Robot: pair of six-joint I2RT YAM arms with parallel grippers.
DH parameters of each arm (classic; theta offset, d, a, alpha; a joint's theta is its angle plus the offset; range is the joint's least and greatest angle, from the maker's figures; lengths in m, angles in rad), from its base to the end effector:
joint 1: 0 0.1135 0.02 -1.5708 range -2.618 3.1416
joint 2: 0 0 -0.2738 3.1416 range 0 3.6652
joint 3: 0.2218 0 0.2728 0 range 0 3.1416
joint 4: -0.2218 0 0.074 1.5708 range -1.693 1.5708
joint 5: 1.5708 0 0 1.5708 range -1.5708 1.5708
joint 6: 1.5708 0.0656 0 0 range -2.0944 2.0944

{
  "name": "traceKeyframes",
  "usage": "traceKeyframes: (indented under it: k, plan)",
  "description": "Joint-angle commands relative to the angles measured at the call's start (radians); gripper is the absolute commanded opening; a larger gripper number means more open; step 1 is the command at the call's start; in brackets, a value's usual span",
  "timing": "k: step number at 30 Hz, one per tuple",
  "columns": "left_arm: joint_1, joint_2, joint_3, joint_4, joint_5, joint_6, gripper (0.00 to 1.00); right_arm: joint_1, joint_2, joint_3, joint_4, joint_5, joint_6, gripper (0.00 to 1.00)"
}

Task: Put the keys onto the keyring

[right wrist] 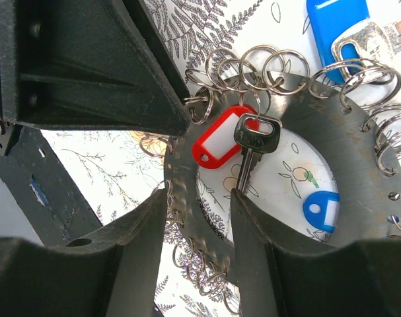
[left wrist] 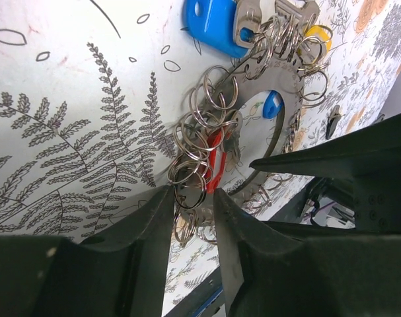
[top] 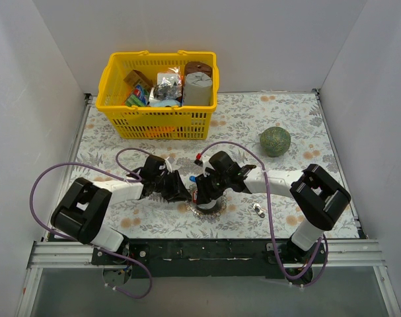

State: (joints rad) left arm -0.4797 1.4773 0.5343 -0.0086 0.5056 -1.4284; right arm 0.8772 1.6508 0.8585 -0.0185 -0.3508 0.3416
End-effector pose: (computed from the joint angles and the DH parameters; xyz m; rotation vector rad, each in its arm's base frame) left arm 0.2298 -0.1554 0.0990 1.0938 -2.6468 1.1713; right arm 0.2160 0.2950 0.1408 -0.8478 2.4084 0.9524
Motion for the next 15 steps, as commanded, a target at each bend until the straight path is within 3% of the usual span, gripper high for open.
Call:
traceKeyframes:
  k: [1,15]
  plan:
    - [0.003,-0.017,0.024,-0.027,-0.036,0.043,0.32,-0.007,-0.029,-0.004,0.045,-0.014,0.002,0.51]
    - [0.001,-0.123,0.056,-0.105,-0.081,0.109,0.36,-0.05,-0.066,-0.022,0.054,-0.023,-0.004,0.51]
